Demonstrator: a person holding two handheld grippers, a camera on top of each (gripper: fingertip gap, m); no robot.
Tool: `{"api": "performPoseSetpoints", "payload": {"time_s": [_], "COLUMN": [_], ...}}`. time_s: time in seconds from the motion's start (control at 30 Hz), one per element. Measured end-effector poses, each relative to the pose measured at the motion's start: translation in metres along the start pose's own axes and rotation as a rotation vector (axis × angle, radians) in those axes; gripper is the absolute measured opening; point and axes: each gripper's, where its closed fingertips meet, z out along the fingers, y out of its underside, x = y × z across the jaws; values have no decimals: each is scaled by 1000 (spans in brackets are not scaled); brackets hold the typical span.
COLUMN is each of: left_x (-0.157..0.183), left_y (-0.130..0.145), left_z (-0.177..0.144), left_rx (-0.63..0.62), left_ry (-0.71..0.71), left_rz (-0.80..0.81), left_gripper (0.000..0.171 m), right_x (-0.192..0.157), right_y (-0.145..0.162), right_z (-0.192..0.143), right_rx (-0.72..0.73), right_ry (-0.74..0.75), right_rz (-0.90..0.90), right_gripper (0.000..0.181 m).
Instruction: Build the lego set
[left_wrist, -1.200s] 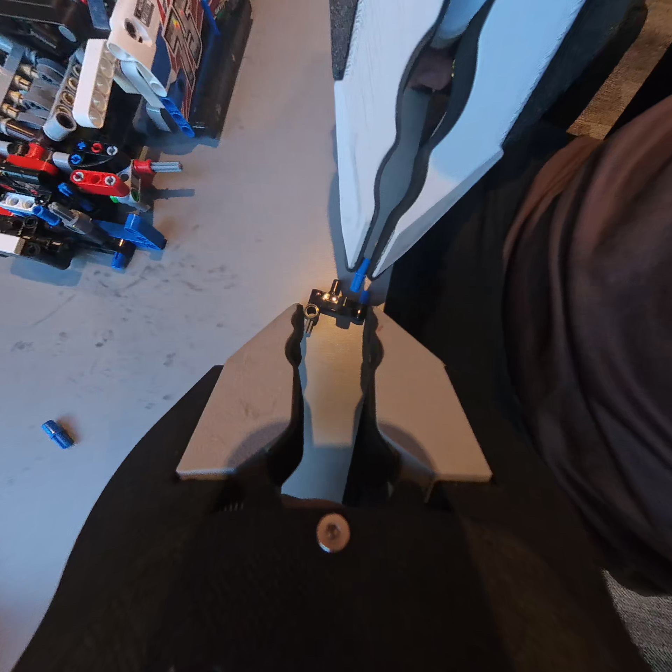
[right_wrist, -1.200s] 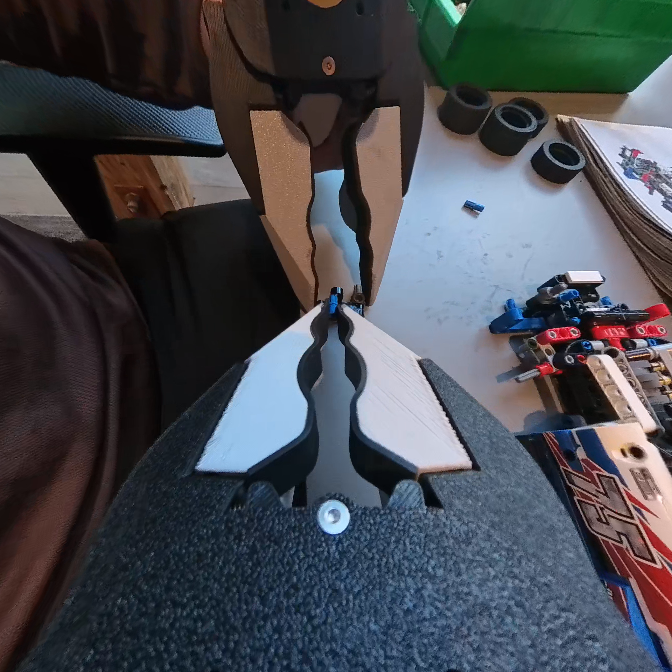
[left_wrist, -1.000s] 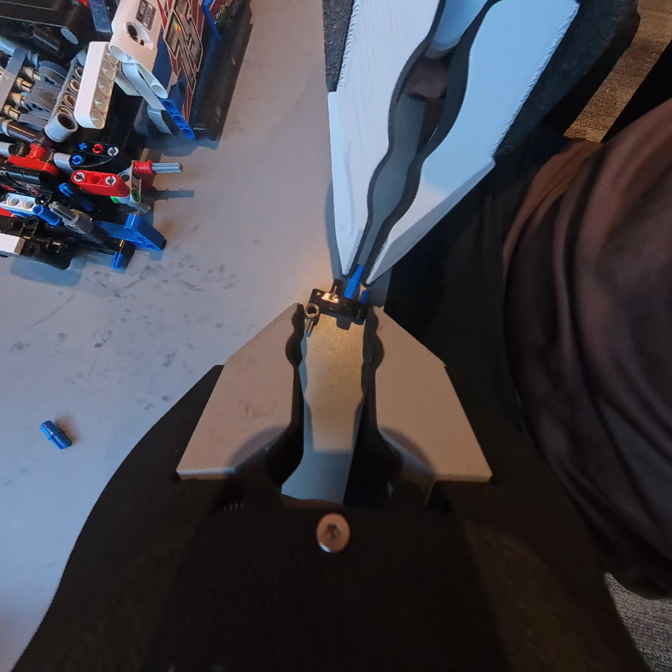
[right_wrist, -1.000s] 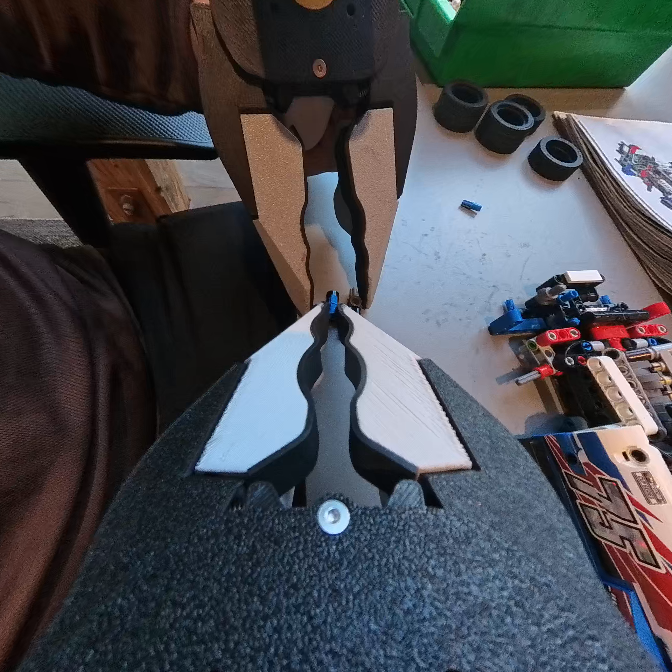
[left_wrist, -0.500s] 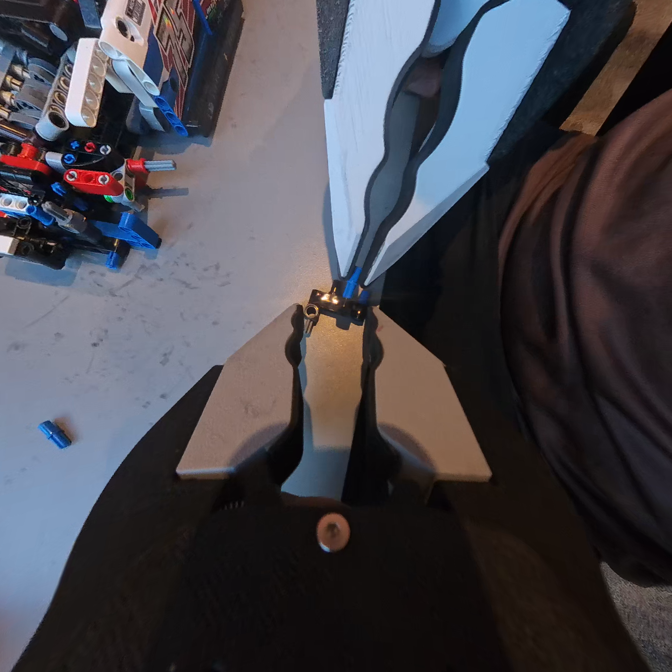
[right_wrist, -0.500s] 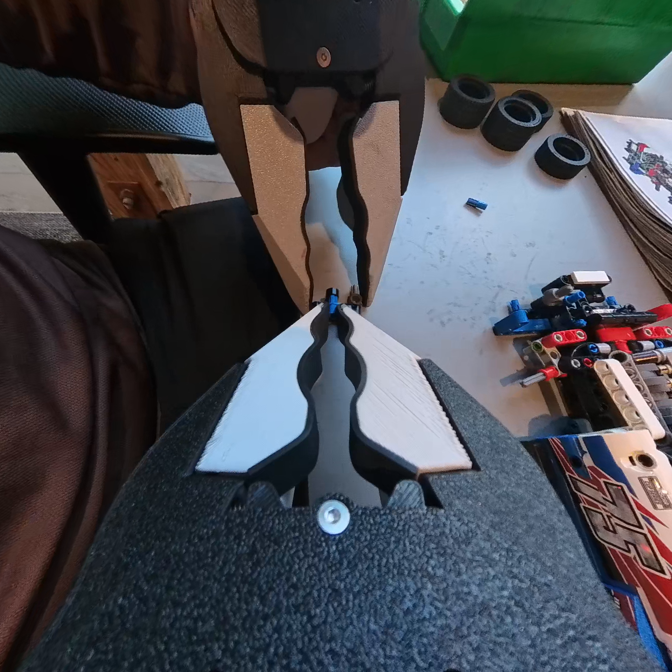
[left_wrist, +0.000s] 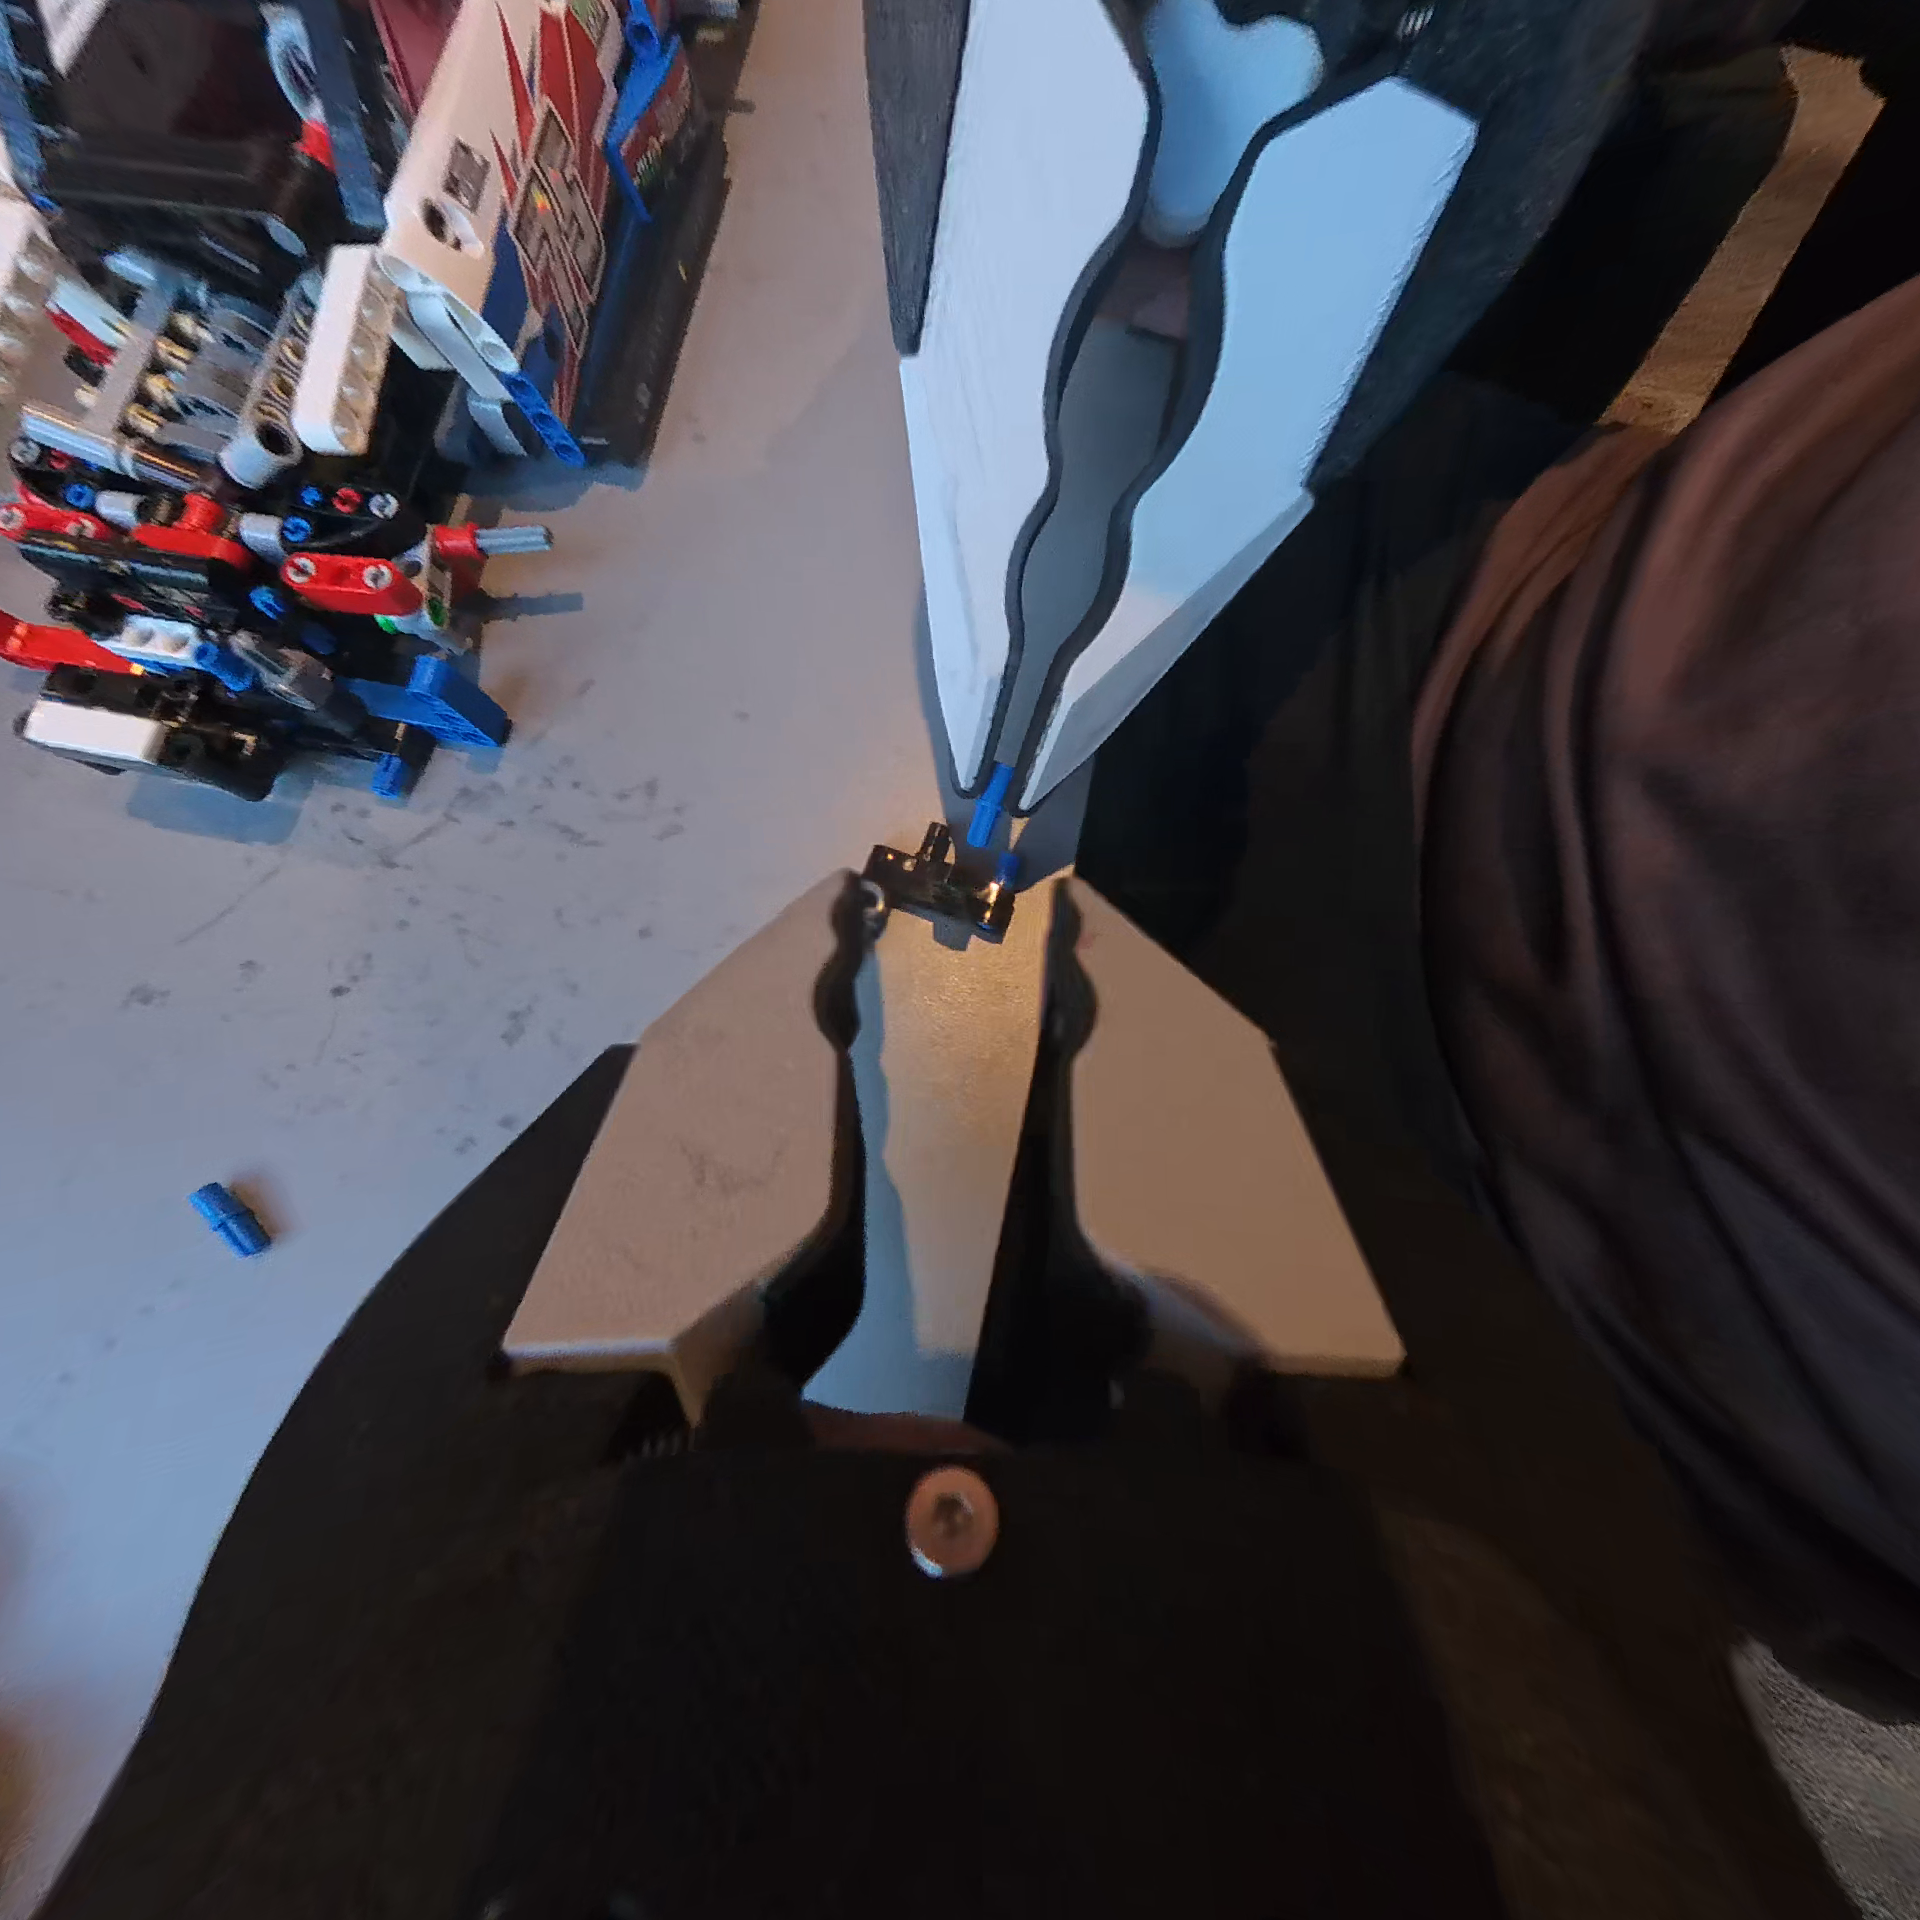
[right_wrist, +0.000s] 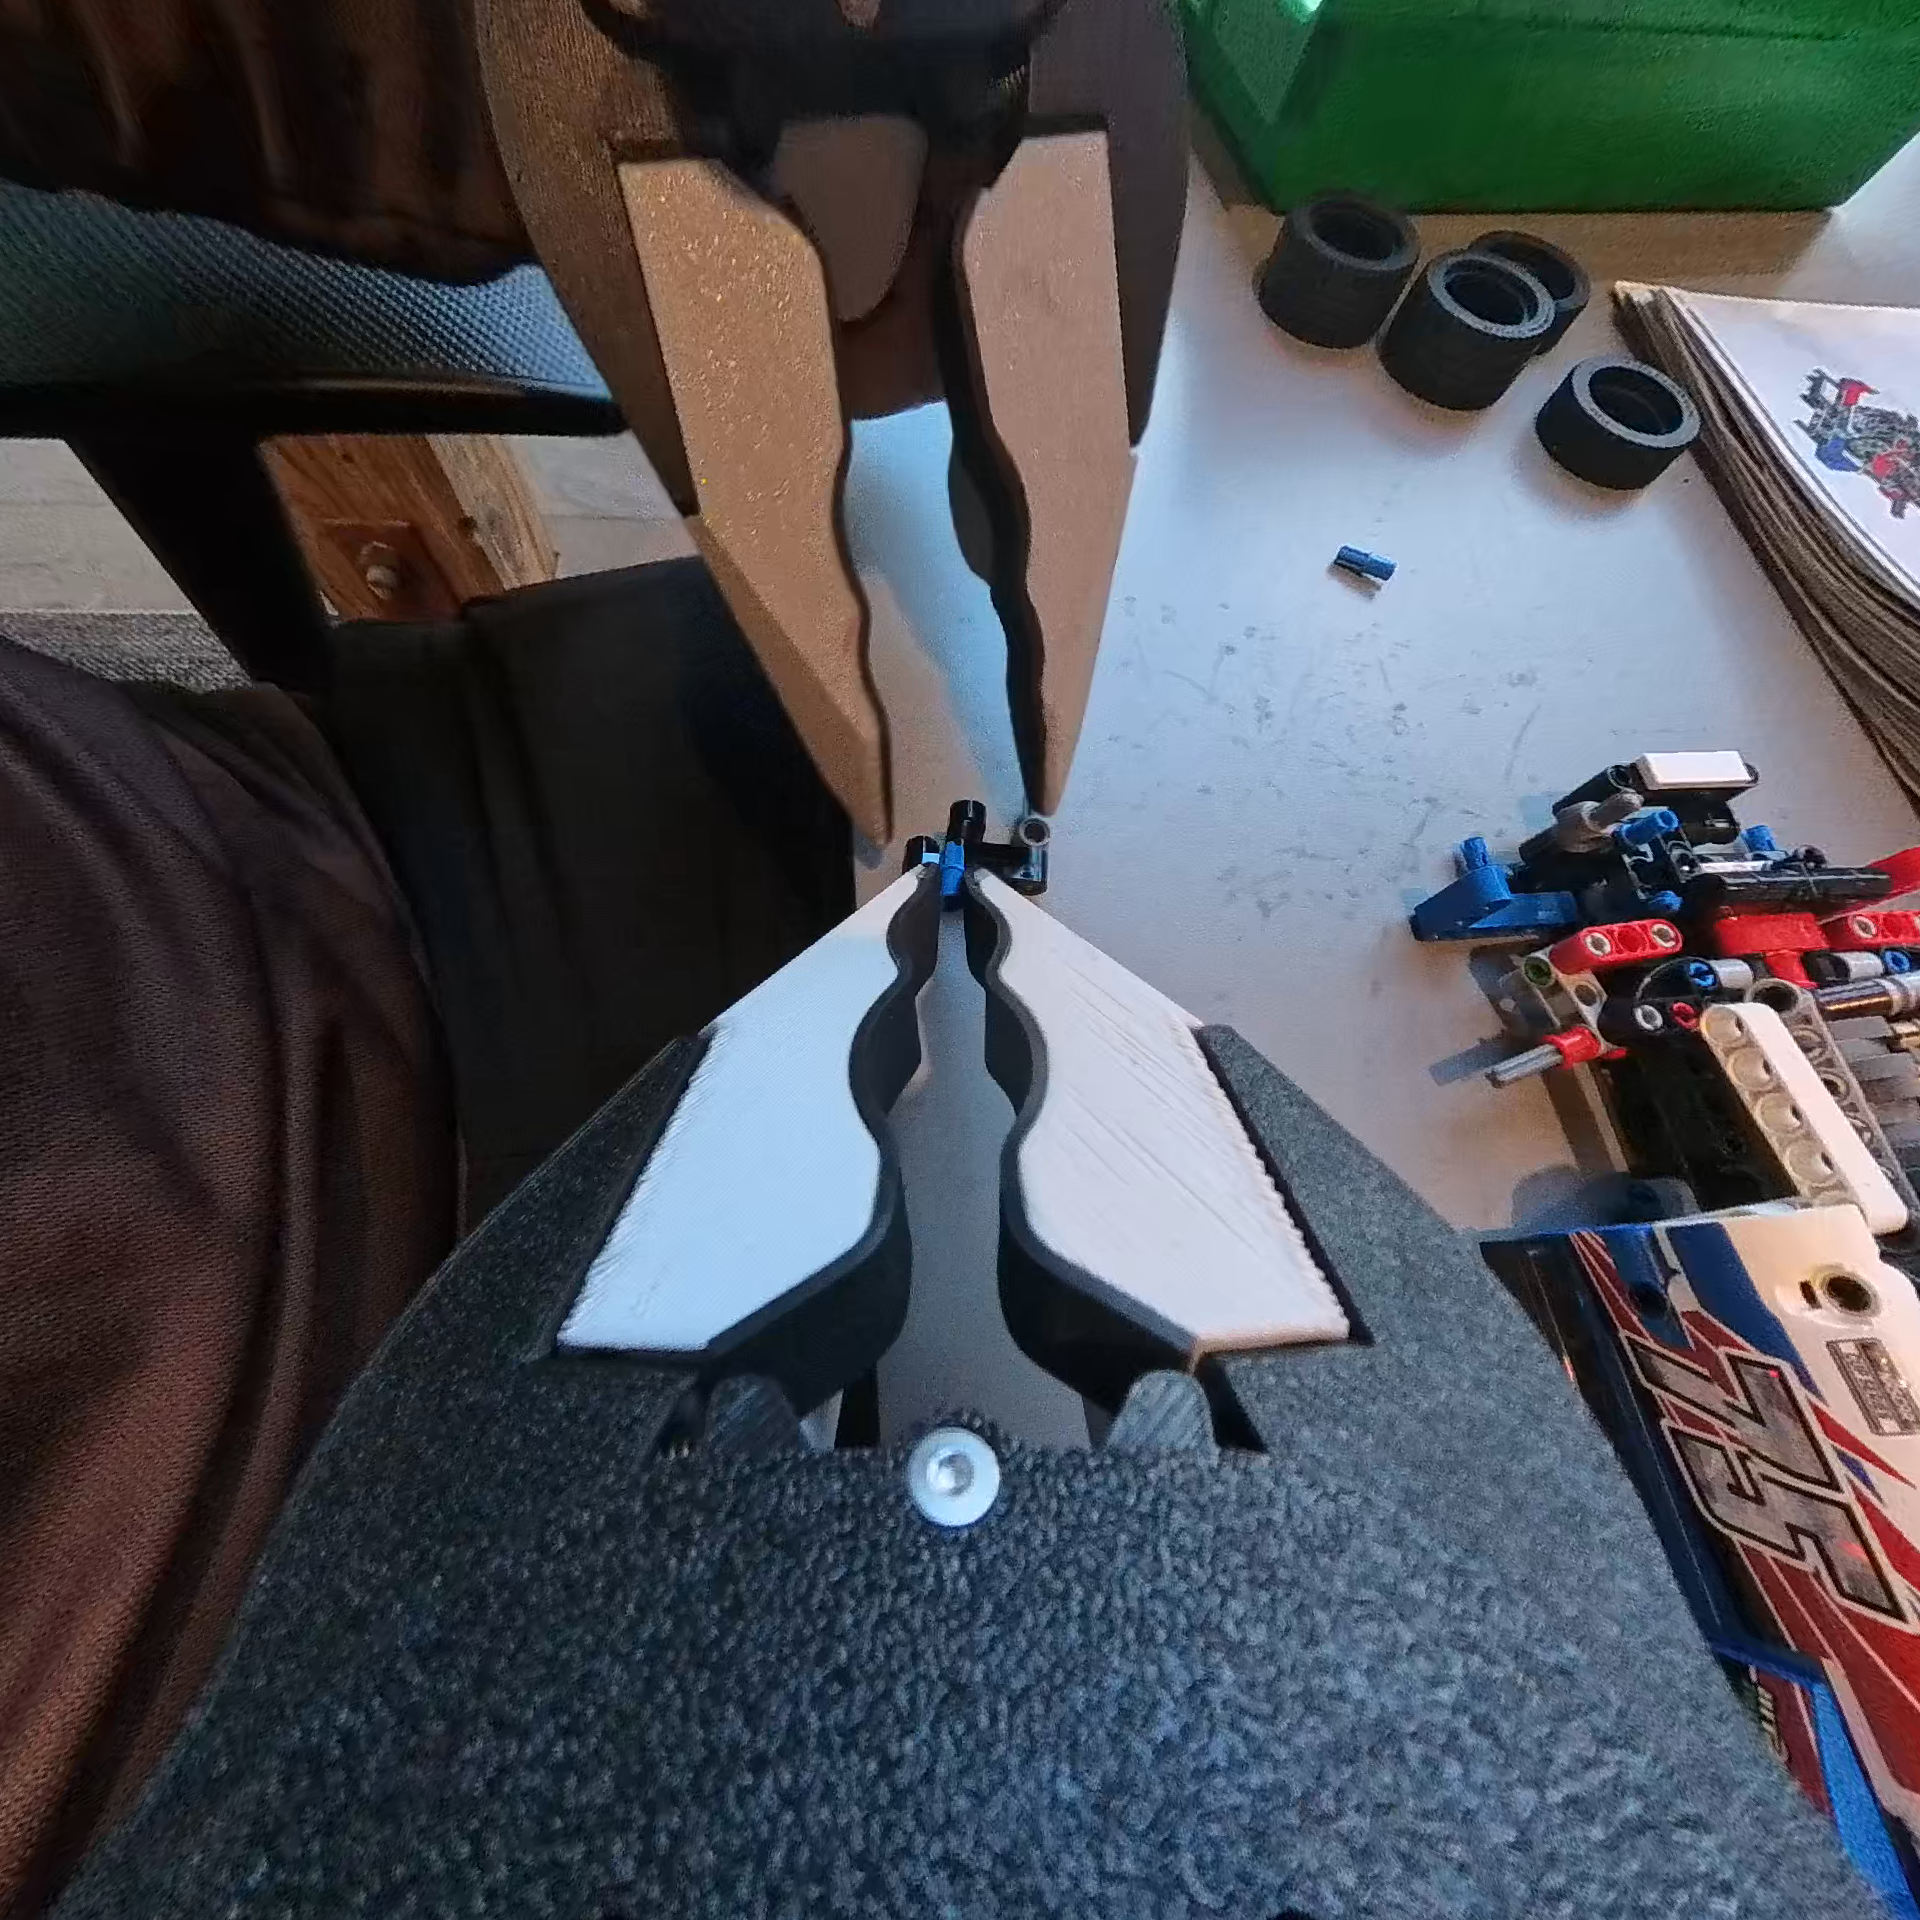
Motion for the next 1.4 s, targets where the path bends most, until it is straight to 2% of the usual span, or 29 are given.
{"api": "performPoseSetpoints", "payload": {"time_s": [0.03, 0.23, 0.6, 0.87, 1.17, 1.4], "left_x": [-1, -1, 1, 3, 12, 20], "left_y": [-2, 6, 0, 2, -24, -30], "left_z": [-2, 3, 8, 5, -26, -31], "left_rx": [14, -34, -1, 56, 337, 394], "left_ry": [-5, 14, 53, 59, 133, 169], "left_rz": [8, 20, 47, 71, 38, 56], "left_gripper": [24, 22, 5, 5, 5, 5], "right_x": [0, 2, 3, -2, -7, -11], "right_y": [0, 0, 1, -1, -24, -36], "right_z": [0, 1, 2, 0, -15, -24], "right_rx": [0, -6, -18, 2, 110, 163], "right_ry": [0, 6, 9, -4, -23, -34], "right_rz": [1, 11, 56, 50, 44, 39], "right_gripper": [4, 4, 4, 4, 4, 4]}}
